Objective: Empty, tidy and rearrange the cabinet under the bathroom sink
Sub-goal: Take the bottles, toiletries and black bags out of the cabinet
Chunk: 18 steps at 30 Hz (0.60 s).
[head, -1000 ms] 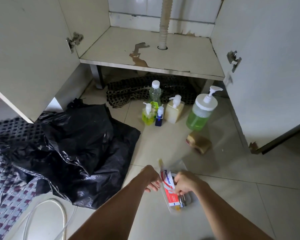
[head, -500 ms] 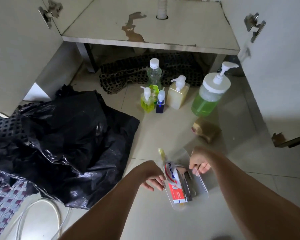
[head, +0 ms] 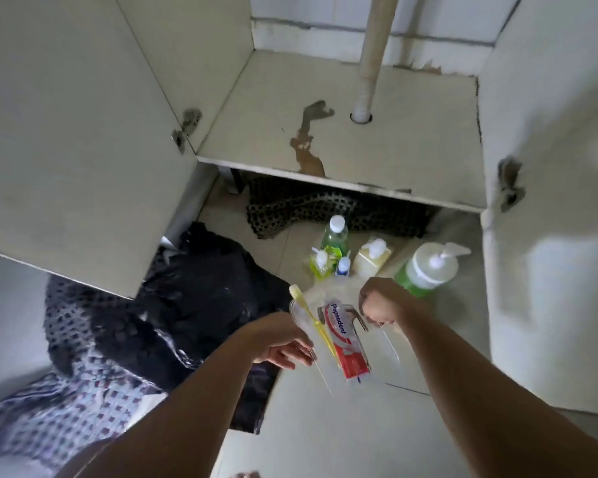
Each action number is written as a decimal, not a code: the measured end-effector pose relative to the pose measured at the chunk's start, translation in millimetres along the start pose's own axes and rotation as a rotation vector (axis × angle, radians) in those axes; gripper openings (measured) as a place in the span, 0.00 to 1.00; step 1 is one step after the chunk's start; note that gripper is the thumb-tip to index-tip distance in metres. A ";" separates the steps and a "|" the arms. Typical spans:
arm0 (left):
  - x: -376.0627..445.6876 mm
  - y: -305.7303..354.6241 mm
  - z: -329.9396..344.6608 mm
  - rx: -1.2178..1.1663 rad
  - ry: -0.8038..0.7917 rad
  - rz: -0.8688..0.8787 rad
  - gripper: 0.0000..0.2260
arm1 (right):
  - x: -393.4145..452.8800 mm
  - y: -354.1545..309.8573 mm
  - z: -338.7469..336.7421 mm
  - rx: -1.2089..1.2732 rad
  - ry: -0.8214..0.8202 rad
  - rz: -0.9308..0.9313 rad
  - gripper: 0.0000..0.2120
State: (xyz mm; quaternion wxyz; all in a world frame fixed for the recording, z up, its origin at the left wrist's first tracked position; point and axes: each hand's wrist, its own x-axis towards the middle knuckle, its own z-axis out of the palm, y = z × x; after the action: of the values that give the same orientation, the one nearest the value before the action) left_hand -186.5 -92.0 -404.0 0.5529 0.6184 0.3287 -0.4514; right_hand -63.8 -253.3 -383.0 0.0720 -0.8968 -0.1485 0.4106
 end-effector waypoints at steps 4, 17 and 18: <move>-137.0 53.3 -12.3 -0.048 -0.047 0.048 0.09 | -94.3 -40.8 -95.9 -0.034 -0.023 -0.015 0.09; -539.1 214.5 -49.1 0.044 0.066 0.243 0.23 | -399.1 -182.2 -349.0 -0.385 -0.239 -0.217 0.10; -554.2 224.4 -48.6 0.084 0.014 0.262 0.25 | -408.3 -193.6 -361.9 -0.414 -0.249 -0.218 0.11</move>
State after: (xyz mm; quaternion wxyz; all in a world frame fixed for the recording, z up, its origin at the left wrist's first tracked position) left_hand -182.4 -31.8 192.8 0.5786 0.6817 0.2299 -0.3842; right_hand -82.3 -205.8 193.6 -0.0881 -0.8136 -0.3330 0.4684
